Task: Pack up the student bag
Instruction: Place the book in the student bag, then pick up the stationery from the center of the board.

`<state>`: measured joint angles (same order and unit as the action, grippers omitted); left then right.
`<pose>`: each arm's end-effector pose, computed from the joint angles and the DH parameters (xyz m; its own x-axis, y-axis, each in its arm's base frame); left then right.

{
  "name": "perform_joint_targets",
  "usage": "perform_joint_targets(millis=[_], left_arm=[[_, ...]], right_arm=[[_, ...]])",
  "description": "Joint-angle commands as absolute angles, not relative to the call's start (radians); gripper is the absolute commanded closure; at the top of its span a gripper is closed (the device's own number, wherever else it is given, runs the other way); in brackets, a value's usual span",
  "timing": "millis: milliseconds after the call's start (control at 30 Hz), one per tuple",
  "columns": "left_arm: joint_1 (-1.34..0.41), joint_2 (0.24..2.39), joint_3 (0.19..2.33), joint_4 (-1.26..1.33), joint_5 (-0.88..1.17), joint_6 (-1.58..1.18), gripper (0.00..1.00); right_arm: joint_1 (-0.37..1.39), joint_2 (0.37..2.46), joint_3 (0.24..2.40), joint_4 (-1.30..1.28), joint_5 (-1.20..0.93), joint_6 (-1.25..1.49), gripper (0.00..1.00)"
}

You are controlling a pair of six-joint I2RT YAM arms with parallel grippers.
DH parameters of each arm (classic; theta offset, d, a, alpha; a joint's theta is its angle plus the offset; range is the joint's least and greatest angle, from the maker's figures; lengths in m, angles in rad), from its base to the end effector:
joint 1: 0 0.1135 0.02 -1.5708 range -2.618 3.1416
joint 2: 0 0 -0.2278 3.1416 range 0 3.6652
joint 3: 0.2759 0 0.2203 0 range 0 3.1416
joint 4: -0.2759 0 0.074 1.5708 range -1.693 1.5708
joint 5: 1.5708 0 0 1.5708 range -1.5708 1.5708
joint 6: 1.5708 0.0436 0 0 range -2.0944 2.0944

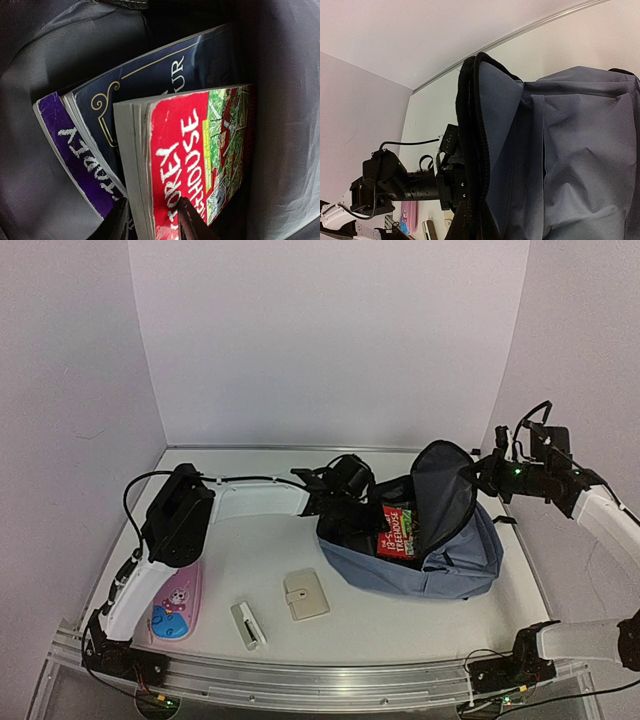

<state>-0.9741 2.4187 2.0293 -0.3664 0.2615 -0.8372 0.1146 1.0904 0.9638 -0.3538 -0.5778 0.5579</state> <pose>0.2684 -0.4151 0.1596 -0.9301 0.0923 -0.3555 0.3195 0.6806 -0.6593 0.2264 0.0500 0.2972 -0.6949 0.3664 -0.6187 -0.2464 0.6870 0.6836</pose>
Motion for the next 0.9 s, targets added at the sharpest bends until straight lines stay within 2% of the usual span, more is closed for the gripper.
perform_joint_targets(millis=[0,100,200,300,433,667,867], left_arm=[[-0.976,2.385,2.068,-0.372,0.237,-0.817,0.64],[-0.976,2.322,2.029,-0.403,0.189,-0.779,0.57],[-0.976,2.199,1.950,-0.418,0.117,-0.735,0.43],[-0.974,2.074,1.841,-0.407,0.064,-0.706,0.32],[-0.970,1.912,1.725,-0.409,0.032,-0.671,0.23],[-0.909,1.667,1.476,-0.474,-0.020,-0.706,0.18],[-0.787,1.449,1.179,-0.508,-0.026,-0.810,0.16]], right_arm=[[0.113,1.061,0.989,-0.300,-0.581,0.550,1.00],[0.113,1.058,0.988,-0.301,-0.565,0.546,1.00],[0.114,1.055,0.983,-0.304,-0.524,0.536,1.00],[0.114,1.052,0.967,-0.304,-0.428,0.529,1.00],[0.114,1.079,0.923,-0.304,-0.276,0.528,1.00],[0.113,1.140,0.859,-0.301,-0.122,0.520,0.99],[0.114,1.197,0.821,-0.296,-0.043,0.523,0.88]])
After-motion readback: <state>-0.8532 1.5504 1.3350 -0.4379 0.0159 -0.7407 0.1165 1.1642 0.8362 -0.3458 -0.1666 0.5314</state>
